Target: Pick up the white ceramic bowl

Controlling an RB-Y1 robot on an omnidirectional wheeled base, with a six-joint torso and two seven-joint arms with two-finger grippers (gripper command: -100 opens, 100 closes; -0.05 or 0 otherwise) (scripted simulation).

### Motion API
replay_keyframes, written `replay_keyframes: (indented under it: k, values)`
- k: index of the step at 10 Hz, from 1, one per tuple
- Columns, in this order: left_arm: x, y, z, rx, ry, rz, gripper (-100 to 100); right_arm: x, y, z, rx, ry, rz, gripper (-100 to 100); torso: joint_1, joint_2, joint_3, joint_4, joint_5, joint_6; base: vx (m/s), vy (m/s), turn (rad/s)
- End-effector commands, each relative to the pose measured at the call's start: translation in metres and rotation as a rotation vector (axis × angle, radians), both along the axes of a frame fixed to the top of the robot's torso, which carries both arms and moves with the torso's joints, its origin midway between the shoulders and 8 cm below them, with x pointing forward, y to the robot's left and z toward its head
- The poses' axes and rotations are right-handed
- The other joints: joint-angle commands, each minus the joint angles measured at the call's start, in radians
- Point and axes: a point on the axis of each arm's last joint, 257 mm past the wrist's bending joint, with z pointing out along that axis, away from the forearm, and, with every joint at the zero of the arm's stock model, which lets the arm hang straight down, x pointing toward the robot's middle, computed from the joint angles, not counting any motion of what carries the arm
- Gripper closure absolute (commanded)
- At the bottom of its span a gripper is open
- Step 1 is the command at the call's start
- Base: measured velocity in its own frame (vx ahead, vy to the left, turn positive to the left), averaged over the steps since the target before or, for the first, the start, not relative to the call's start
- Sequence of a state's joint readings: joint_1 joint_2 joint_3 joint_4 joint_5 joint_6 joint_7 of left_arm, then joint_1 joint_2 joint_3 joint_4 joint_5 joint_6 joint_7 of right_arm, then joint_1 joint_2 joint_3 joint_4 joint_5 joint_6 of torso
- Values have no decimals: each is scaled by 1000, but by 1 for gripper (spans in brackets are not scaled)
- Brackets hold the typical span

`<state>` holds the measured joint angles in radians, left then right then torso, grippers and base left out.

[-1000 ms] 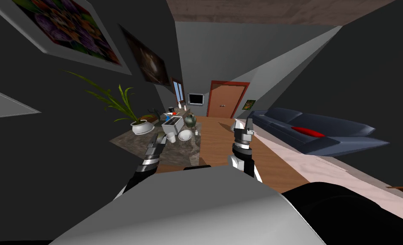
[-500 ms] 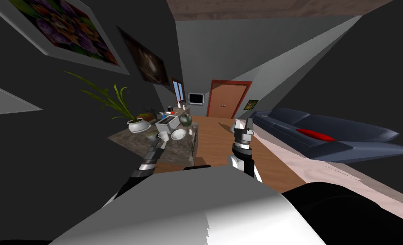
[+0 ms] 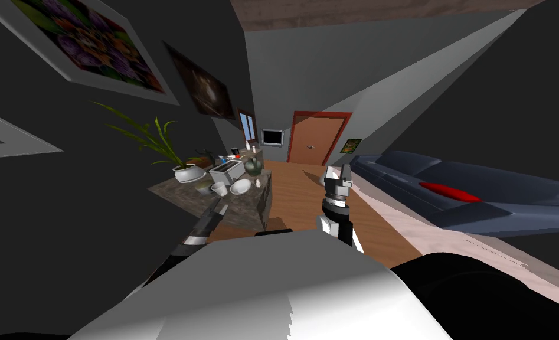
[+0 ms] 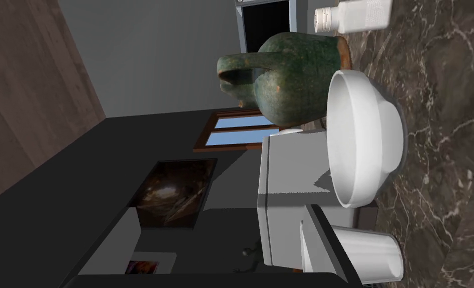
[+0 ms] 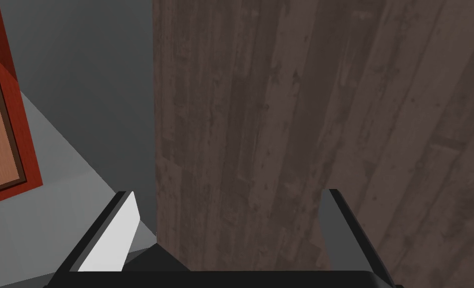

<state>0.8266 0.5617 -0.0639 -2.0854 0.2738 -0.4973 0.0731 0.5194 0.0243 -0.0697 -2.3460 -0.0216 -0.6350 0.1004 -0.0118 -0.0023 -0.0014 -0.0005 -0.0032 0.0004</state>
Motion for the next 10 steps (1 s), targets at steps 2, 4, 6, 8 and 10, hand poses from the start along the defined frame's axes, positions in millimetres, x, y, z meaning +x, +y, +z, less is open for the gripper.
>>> replay_keyframes:
  k: [2,4,6,8,10]
  values:
    - [-9,12,-16,11,74,-4,-100,0,0,0,0,0,0,0,-1,0,0,0,0,0,11,-166,39]
    - [-26,37,-42,13,195,10,-100,0,0,0,0,0,0,0,4,-4,-2,-1,1,0,82,-151,87]
    - [-36,49,-54,20,259,13,-100,0,0,0,0,0,0,0,3,-3,-2,-1,1,0,14,-134,71]
    - [-46,63,-64,22,319,24,-100,0,0,0,0,0,0,0,3,-3,-2,-1,1,-1,34,-141,112]
    - [-56,77,-74,21,379,36,-100,0,0,0,0,0,0,0,5,-3,-2,-1,1,0,53,-125,0]
